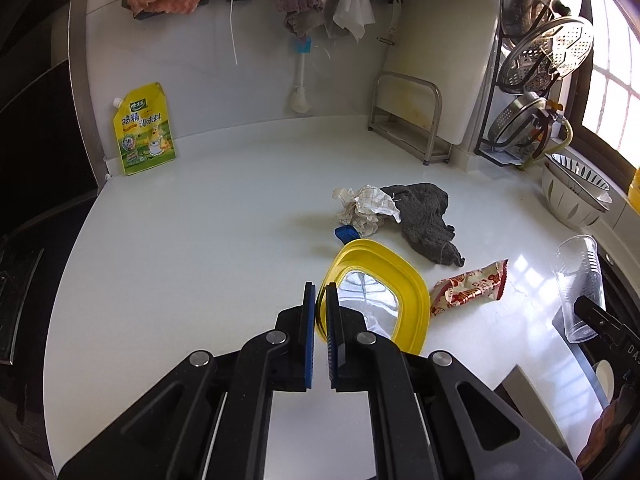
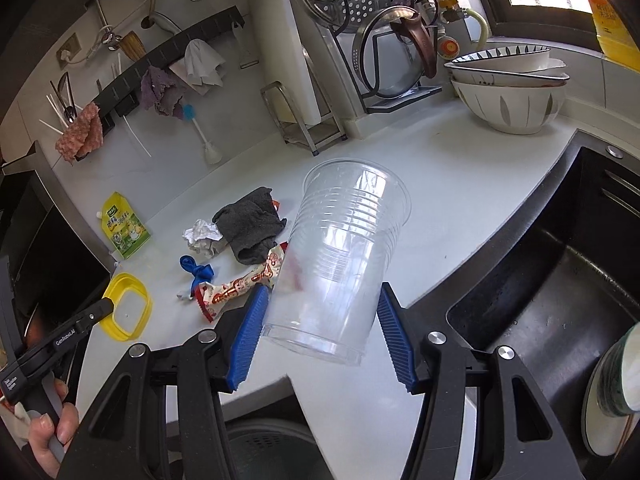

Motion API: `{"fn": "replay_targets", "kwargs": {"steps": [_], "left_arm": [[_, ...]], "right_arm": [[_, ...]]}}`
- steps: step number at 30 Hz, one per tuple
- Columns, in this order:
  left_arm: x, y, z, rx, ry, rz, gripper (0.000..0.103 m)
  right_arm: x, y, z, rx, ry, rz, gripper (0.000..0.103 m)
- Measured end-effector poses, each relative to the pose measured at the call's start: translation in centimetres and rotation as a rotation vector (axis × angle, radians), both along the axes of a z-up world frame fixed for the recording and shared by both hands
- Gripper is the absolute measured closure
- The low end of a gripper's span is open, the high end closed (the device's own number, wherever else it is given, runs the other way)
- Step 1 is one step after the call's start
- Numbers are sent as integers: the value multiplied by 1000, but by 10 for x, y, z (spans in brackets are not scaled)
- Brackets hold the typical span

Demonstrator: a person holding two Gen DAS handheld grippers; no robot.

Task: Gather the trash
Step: 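Grasp the yellow lid with the left tool while the right tool holds the cup, then carry the yellow lid and clear cup with both tools over the grey bin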

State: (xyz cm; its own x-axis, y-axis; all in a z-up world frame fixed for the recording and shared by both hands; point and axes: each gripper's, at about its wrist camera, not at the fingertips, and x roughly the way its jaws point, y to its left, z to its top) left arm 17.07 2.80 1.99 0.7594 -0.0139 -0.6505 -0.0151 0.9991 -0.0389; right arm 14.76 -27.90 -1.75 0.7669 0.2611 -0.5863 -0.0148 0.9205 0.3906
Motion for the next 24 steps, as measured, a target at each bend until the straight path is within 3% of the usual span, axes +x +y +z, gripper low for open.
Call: {"fn": "replay_targets", "kwargs": {"steps": [9, 24], "left_arm": [[-63, 6, 3, -17, -7, -35, 97], [-145, -10, -31, -28, 27, -141, 97]], "right_arm": [[-66, 27, 0, -9, 16, 48, 49], [-161, 66, -28, -46, 58, 84, 49]]}}
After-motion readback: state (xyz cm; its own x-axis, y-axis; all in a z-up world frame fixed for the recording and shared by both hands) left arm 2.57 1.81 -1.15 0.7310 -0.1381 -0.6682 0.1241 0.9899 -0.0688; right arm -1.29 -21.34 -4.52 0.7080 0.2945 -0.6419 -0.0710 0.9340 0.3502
